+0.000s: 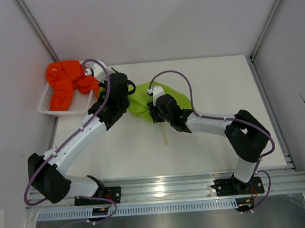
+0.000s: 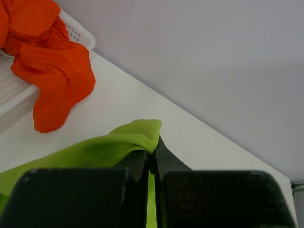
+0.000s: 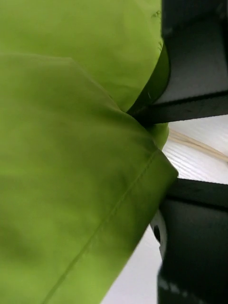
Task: Fold and stack the shorts
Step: Move the shorts to the center of the board
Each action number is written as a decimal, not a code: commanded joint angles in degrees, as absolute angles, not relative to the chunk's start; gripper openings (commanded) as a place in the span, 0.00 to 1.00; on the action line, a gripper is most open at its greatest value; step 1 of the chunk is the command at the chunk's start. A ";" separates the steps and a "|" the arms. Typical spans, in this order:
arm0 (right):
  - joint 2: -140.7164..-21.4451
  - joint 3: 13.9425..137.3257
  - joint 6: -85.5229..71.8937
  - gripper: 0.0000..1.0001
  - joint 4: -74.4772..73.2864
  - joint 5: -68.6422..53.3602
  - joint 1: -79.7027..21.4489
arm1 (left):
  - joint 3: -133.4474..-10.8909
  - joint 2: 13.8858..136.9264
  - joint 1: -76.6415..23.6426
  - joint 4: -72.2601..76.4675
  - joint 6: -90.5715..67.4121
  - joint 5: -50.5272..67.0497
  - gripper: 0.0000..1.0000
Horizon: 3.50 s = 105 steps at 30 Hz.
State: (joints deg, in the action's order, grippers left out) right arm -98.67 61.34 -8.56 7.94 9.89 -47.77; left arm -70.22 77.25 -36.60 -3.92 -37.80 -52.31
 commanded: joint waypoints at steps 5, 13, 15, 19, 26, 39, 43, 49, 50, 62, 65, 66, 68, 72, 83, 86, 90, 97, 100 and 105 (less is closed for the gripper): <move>-99.67 61.70 -7.12 0.04 10.28 9.50 -51.68 | -70.50 72.78 -35.86 -3.25 -34.63 -56.95 0.00; -86.59 54.95 -2.64 0.00 5.73 -4.65 -57.82 | -65.22 61.36 -35.95 -6.58 -36.82 -57.92 0.00; -78.54 52.75 -2.29 0.00 4.57 -9.72 -58.36 | -64.08 58.99 -35.95 -7.04 -38.75 -58.53 0.00; -68.92 47.38 -6.22 0.00 3.08 -11.24 -49.51 | -59.51 55.37 -35.95 -0.80 -36.65 -57.57 0.00; -97.06 64.23 -7.38 0.08 -13.88 -16.44 -39.10 | -60.30 63.88 -36.03 -5.43 -40.42 -56.78 0.00; -94.77 61.27 -13.88 0.67 -11.16 -7.48 -36.92 | -56.07 69.43 -35.60 -7.03 -43.95 -57.48 0.00; -87.92 57.84 -15.03 0.67 -12.13 -6.68 -36.39 | -56.43 69.26 -34.55 -9.14 -44.73 -56.78 0.00; -77.88 51.42 -16.87 0.66 -16.16 -6.68 -36.47 | -57.21 68.91 -31.03 -13.09 -46.32 -53.27 0.00; -75.78 50.72 -18.01 0.65 -16.78 -7.20 -36.47 | -57.39 69.25 -30.76 -14.31 -46.75 -53.17 0.00; -61.35 41.66 -22.59 0.55 -21.01 -10.72 -43.32 | -55.63 67.41 -30.32 -15.38 -47.46 -52.56 0.00; -60.82 40.34 -23.64 0.53 -19.43 -12.04 -44.99 | -55.55 67.41 -30.32 -15.82 -47.46 -52.38 0.00; -60.73 40.08 -24.08 0.53 -18.99 -12.22 -45.52 | -55.46 67.50 -30.24 -15.99 -47.63 -52.47 0.00; -60.91 39.21 -24.26 0.53 -17.94 -12.74 -46.05 | -55.28 67.06 -30.23 -16.52 -48.07 -52.56 0.00; -63.71 38.58 -24.08 0.52 -15.30 -11.87 -46.49 | -54.06 65.48 -30.24 -15.82 -47.99 -52.38 0.00; -71.98 37.71 -23.47 0.52 -10.64 -7.91 -46.93 | -53.70 62.05 -29.53 -16.00 -46.67 -52.29 0.00; -72.59 36.39 -23.82 0.52 -8.45 -8.26 -47.02 | -53.70 61.79 -29.27 -15.91 -46.50 -52.12 0.00; -74.70 34.63 -24.87 0.50 -4.49 -9.49 -47.98 | -53.44 61.70 -29.18 -16.08 -46.76 -51.77 0.00; -74.89 35.24 -26.19 0.03 -1.75 -8.52 -50.27 | -52.56 60.21 -28.92 -15.82 -47.02 -50.98 0.00; -70.16 38.66 -25.40 0.00 -5.60 -8.09 -49.84 | -52.47 59.59 -28.48 -15.73 -46.50 -50.45 0.00; -64.61 48.57 -23.64 0.00 -13.26 -16.60 -41.25 | -51.86 58.54 -25.58 -16.17 -46.76 -47.64 0.00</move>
State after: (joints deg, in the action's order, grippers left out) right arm -69.01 40.25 -24.93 -11.18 -12.05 -46.41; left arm -52.34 60.42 -27.73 -17.10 -46.96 -49.15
